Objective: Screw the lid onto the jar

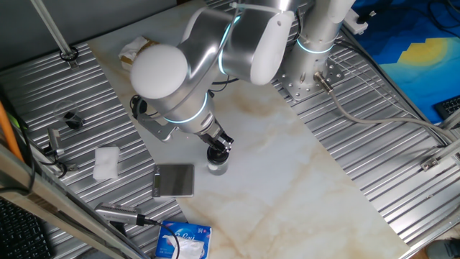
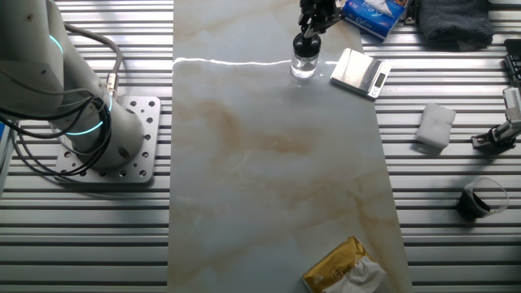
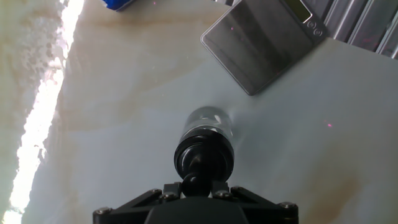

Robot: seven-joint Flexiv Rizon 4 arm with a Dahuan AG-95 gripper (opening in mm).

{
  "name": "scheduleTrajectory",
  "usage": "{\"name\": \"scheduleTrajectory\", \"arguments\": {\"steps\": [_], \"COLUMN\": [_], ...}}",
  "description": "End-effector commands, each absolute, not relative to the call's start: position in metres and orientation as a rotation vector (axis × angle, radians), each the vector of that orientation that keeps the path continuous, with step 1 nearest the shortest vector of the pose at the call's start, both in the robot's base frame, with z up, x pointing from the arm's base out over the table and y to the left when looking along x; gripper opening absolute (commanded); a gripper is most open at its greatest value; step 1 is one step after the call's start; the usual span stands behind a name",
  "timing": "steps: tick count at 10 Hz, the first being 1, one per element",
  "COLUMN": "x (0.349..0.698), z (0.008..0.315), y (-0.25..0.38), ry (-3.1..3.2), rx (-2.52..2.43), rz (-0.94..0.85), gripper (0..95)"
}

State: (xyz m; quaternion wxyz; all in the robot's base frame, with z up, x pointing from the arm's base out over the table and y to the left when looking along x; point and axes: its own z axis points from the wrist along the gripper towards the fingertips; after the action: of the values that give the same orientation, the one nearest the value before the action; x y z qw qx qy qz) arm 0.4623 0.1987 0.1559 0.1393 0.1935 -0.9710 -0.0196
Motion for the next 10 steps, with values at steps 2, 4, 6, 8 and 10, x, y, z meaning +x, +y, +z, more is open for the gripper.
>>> {"name": "scheduleTrajectory", "arguments": {"steps": [2,4,6,8,10], "x": [0.4627,0.4646,0.465,0.466,0.4664], "z": [0.1573,0.1579,0.1569,0.1573,0.1568], "y": [0.1973,0.1978,0.1976,0.1977,0.1974], "ry": [-2.802,-2.794,-2.792,-2.781,-2.777], "rx": [0.566,0.567,0.572,0.581,0.597], "rz": [-0.062,-0.064,-0.067,-0.079,-0.082], "gripper": [0.0,0.0,0.0,0.0,0.0]}}
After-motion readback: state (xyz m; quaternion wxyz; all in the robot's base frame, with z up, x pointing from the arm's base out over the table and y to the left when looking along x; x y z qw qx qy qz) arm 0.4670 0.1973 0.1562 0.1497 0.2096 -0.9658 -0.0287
